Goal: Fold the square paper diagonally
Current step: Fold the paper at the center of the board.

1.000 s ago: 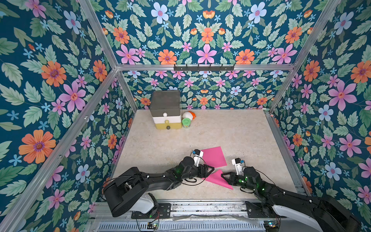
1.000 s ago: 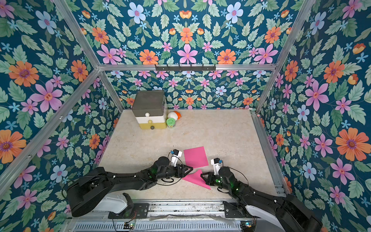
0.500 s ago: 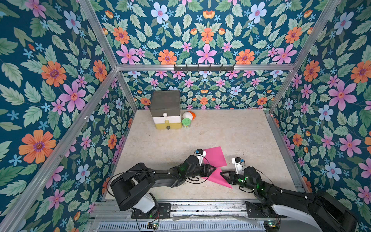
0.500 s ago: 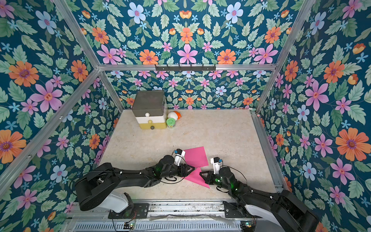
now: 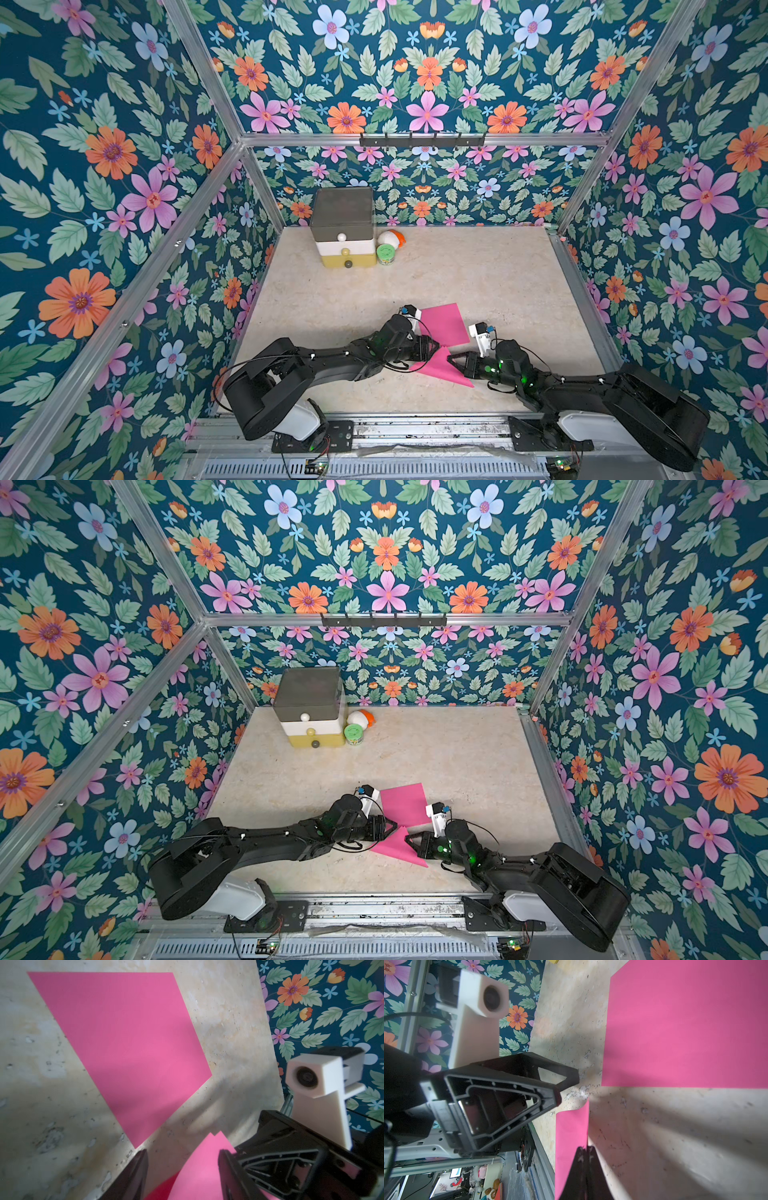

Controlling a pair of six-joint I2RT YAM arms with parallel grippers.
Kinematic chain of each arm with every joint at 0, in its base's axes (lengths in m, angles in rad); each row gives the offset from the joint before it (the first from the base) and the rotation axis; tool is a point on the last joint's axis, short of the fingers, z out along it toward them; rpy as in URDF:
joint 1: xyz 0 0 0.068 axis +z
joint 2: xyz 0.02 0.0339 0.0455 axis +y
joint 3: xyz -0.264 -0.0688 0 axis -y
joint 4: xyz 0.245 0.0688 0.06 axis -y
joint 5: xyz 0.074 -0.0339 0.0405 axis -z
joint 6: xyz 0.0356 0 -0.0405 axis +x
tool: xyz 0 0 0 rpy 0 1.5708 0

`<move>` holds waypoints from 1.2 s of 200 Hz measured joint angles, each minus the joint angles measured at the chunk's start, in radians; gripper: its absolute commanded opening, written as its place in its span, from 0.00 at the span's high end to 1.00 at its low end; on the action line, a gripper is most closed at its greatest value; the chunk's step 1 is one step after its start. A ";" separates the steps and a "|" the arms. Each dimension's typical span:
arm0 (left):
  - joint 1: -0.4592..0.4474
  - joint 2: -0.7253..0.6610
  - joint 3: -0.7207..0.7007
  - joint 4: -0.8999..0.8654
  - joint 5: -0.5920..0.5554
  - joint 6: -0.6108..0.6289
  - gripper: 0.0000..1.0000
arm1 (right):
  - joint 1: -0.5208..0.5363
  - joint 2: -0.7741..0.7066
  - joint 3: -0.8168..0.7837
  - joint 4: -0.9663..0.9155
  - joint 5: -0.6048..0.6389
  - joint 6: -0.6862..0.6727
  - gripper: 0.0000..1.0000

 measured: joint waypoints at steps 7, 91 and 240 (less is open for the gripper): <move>-0.002 0.000 -0.009 0.016 0.006 -0.019 0.38 | 0.003 0.007 0.006 0.004 0.000 0.000 1.00; -0.003 0.032 -0.025 0.151 0.048 -0.065 0.57 | 0.006 0.025 0.020 0.016 -0.007 0.000 1.00; -0.014 0.031 -0.009 0.192 0.100 -0.098 0.55 | 0.014 0.078 0.054 -0.006 -0.011 -0.012 1.00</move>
